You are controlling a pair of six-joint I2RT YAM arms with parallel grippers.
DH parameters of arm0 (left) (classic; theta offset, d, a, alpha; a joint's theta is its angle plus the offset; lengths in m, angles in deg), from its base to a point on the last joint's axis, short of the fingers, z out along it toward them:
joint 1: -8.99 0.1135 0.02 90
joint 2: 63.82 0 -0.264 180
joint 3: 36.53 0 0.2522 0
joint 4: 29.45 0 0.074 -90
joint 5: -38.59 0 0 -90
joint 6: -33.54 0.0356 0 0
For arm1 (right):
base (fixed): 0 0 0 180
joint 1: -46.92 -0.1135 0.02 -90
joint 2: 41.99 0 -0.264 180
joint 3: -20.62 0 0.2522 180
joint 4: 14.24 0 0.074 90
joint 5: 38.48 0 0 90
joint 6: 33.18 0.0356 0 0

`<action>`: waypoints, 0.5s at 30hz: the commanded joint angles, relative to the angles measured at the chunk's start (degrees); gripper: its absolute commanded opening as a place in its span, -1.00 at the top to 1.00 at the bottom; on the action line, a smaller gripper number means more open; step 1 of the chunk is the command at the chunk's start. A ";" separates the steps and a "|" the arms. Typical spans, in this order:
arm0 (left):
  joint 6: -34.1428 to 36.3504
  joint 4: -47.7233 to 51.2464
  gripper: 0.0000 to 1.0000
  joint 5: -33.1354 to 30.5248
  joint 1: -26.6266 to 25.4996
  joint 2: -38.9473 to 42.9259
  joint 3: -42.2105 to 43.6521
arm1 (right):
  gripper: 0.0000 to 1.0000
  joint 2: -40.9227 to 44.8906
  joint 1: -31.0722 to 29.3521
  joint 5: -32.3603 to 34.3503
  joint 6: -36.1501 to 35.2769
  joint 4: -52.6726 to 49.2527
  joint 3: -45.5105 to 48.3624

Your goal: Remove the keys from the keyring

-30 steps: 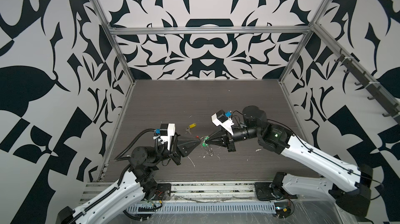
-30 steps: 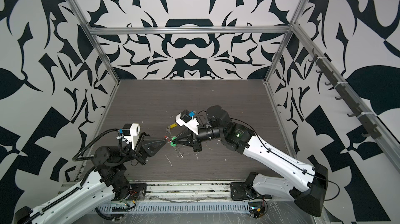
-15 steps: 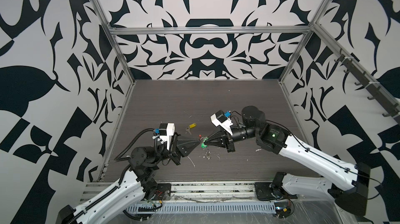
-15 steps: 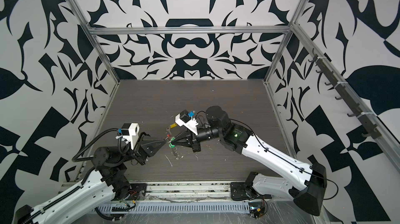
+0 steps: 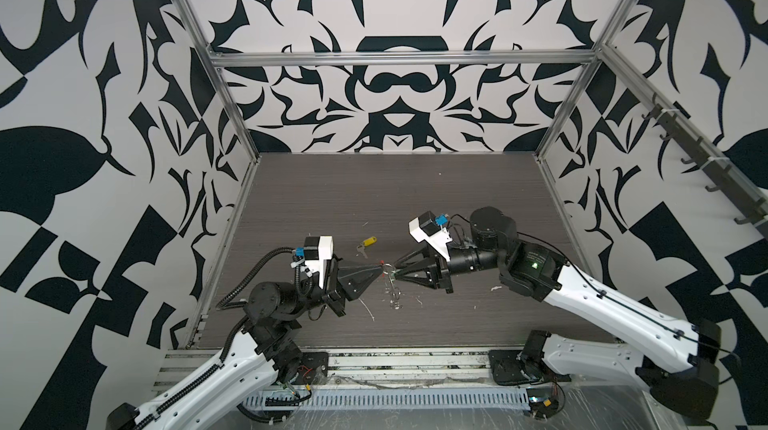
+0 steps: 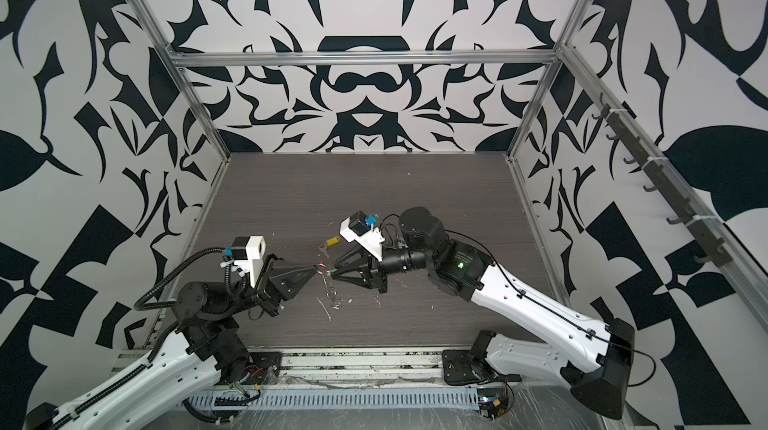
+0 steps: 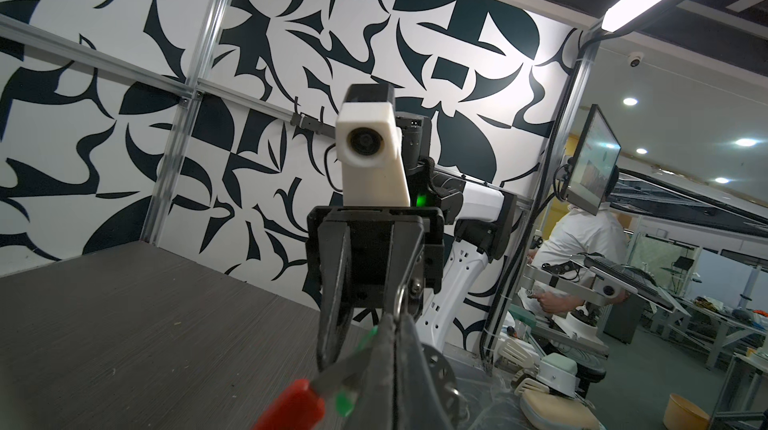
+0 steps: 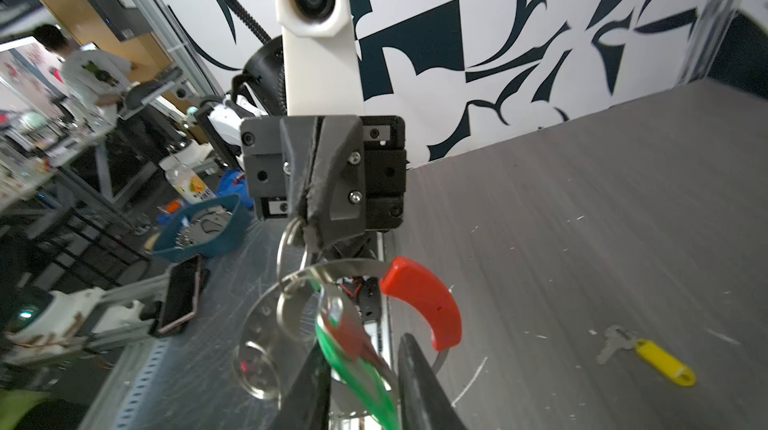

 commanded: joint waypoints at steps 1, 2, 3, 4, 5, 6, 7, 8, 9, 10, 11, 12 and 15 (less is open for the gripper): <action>1.18 1.65 1.00 -1.84 -0.07 1.28 -2.64 | 0.23 2.30 -0.27 3.52 0.55 1.62 0.05; 1.23 2.06 1.00 -1.99 -0.08 1.33 -2.79 | 0.17 2.77 -0.29 4.14 0.75 1.95 0.34; 1.30 2.57 1.00 -2.15 -0.11 1.48 -2.98 | 0.14 3.25 -0.27 4.65 0.92 2.24 0.41; 1.48 3.05 1.00 -2.22 -0.11 1.47 -3.17 | 0.10 3.78 -0.26 5.34 1.13 2.68 0.54; 1.47 3.28 1.00 -2.28 -0.07 1.46 -3.30 | 0.08 4.39 -0.29 5.89 1.51 3.55 0.82; 1.49 3.44 1.00 -2.32 -0.04 1.38 -3.41 | 0.06 4.87 -0.26 6.15 1.99 4.47 1.06; 1.52 3.58 1.00 -2.29 -0.06 1.33 -3.52 | 0.05 5.28 -0.31 6.55 2.39 5.53 1.10; 1.58 3.67 1.00 -2.43 -0.10 1.22 -3.60 | 0.04 5.57 -0.27 6.63 2.85 6.64 1.11; 1.58 3.76 1.00 -2.49 -0.12 1.14 -3.69 | 0.03 5.67 -0.41 6.46 3.40 7.72 1.04; 1.58 3.76 1.00 -2.53 -0.14 1.05 -3.77 | 0.02 5.66 -0.41 6.24 3.92 8.89 0.94; 1.58 3.76 1.00 -2.69 -0.07 0.92 -3.87 | 0.01 5.62 -0.48 6.10 4.51 10.13 0.93; 1.49 3.74 1.00 -2.94 -0.10 0.75 -3.89 | 0.00 5.45 -0.64 5.93 5.02 11.32 0.80; 1.40 4.17 1.00 -3.35 -0.13 0.68 -4.12 | -0.05 4.62 -1.48 5.29 5.59 13.15 0.07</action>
